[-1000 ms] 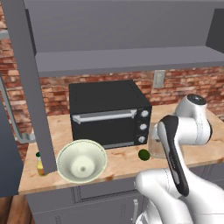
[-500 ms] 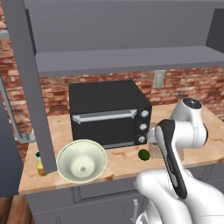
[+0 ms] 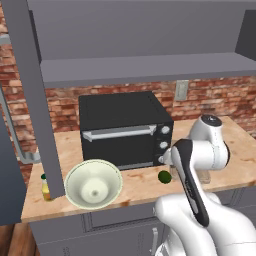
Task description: Open the cabinet. Place the bowl and condiment on the counter. Then place the lime and garlic on the cutting board.
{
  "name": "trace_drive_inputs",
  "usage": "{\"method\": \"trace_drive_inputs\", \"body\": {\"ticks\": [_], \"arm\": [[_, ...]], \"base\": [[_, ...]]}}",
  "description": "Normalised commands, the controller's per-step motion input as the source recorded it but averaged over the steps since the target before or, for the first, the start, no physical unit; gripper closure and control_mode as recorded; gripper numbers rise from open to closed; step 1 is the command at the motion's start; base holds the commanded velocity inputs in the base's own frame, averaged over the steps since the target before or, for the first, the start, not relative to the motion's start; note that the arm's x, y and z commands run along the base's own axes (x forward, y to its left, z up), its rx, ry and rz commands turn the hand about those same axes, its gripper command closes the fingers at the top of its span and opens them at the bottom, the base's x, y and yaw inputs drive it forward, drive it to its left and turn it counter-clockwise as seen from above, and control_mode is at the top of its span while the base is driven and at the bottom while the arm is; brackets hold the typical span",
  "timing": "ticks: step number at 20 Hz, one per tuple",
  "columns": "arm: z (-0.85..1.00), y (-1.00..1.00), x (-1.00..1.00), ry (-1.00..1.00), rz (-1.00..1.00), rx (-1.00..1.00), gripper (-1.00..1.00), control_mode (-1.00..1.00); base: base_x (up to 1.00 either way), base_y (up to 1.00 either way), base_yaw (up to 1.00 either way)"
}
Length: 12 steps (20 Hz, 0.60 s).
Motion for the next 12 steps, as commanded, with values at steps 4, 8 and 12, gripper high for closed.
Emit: {"method": "trace_drive_inputs", "body": {"ticks": [4,8,12], "arm": [[-0.16,0.00,0.14,0.07,-0.03,0.00,-1.00,-1.00],[-0.10,0.03,0.10,0.06,-0.07,0.00,-1.00,-1.00],[-0.06,0.11,0.08,-0.05,-0.04,-0.02,-1.00,-1.00]], "base": [[0.00,0.00,0.00],[0.00,0.00,0.00],[0.00,0.00,0.00]]}}
